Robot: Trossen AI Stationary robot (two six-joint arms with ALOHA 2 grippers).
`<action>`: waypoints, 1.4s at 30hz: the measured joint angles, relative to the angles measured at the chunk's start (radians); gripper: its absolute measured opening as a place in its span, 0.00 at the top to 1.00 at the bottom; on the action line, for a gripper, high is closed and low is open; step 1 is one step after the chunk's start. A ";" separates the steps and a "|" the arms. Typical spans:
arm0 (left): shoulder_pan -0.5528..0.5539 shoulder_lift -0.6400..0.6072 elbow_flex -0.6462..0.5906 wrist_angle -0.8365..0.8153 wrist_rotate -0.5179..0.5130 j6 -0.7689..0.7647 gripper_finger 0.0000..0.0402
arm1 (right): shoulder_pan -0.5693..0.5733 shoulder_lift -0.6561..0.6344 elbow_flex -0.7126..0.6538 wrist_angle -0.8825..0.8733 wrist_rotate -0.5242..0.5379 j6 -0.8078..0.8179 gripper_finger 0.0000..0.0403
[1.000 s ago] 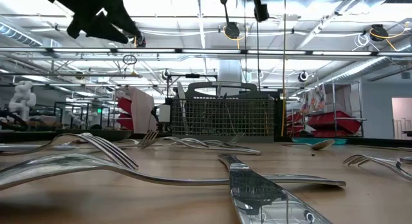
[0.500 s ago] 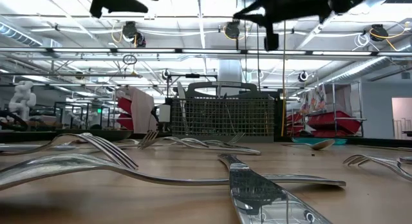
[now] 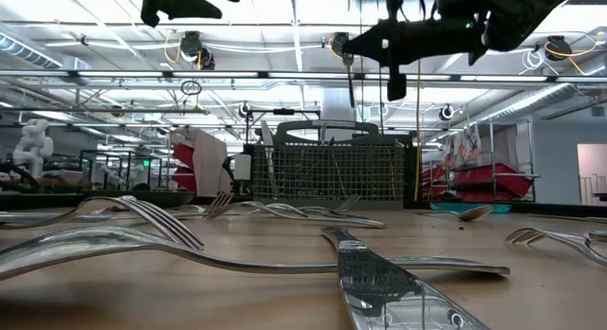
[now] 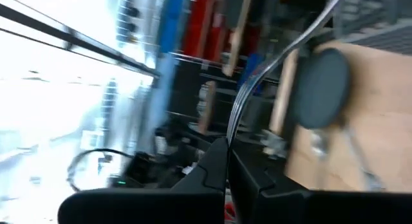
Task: Sort silverware
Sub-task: Put the fork into the silverware organizer
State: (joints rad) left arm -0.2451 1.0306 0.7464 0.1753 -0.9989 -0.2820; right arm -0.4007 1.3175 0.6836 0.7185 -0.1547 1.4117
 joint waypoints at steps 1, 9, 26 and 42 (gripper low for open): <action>0.001 0.000 0.000 0.000 0.000 0.000 0.47 | 0.000 0.020 -0.007 0.065 0.001 0.026 1.00; 0.005 0.000 0.000 0.000 0.000 -0.001 0.47 | 0.013 0.111 -0.031 0.342 0.081 0.202 1.00; 0.119 0.000 0.000 0.141 0.000 -0.002 0.47 | 0.105 0.070 -0.030 0.297 0.458 0.382 1.00; 0.129 0.000 0.000 0.149 -0.005 -0.002 0.47 | 0.176 0.072 -0.021 0.263 0.578 0.431 1.00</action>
State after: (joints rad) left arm -0.1162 1.0306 0.7464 0.3244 -1.0042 -0.2836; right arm -0.2250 1.3897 0.6624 0.9815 0.4232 1.8424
